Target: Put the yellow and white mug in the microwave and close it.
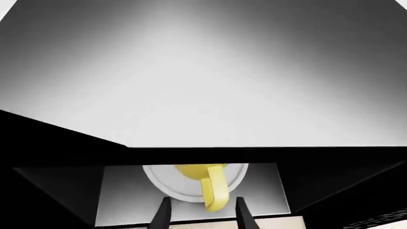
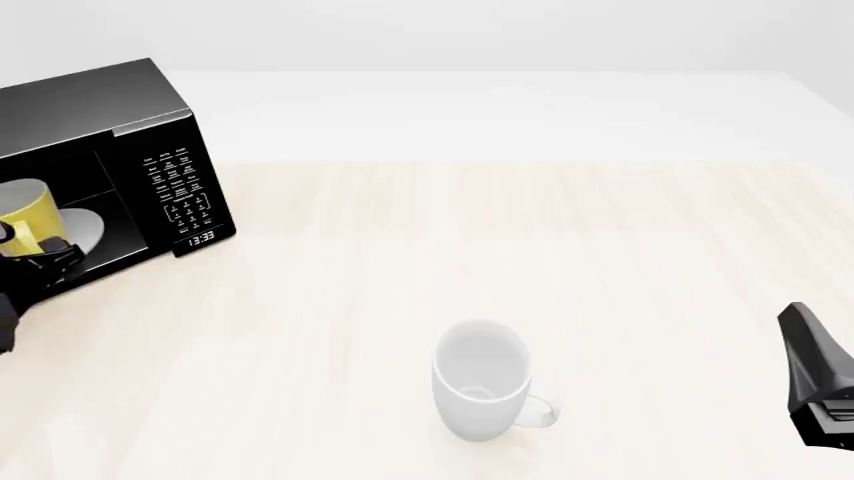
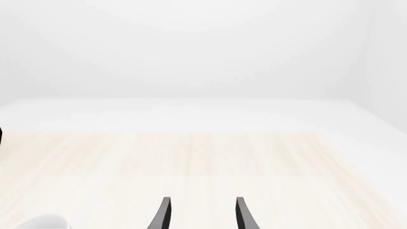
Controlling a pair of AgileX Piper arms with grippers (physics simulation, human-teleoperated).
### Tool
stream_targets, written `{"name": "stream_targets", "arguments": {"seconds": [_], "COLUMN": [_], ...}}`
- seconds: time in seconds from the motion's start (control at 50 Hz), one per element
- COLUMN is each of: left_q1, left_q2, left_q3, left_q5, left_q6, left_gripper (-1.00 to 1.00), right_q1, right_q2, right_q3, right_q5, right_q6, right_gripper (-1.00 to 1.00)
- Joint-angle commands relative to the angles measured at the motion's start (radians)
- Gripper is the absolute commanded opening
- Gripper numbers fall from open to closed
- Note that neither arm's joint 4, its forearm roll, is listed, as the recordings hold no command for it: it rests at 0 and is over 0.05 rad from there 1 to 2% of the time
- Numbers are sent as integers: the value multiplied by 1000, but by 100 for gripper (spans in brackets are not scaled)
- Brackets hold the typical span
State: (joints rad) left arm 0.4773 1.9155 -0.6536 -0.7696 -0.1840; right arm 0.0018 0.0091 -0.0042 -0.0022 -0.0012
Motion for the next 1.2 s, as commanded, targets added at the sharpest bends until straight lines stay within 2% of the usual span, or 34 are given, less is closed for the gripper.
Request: {"name": "stream_targets", "arguments": {"seconds": [0.02, 0.26, 0.5, 0.94, 1.2], "left_q1": [-11, -53, -42, -11, -15], "left_q2": [-15, -71, -105, -249, -315], "left_q3": [16, 65, 87, 167, 182], "left_q5": [-2, -1, 3, 33, 79], "left_q6": [1, -10, -4, 14, -1], "left_gripper": [100, 100, 100, 100, 100], "right_q1": [0, 0, 0, 0, 0], "right_q2": [0, 0, 0, 0, 0], "right_q3": [0, 0, 0, 0, 0], "right_q5": [0, 0, 0, 0, 0], "right_q6": [0, 0, 0, 0, 0], "right_gripper": [100, 100, 100, 100, 100]}}
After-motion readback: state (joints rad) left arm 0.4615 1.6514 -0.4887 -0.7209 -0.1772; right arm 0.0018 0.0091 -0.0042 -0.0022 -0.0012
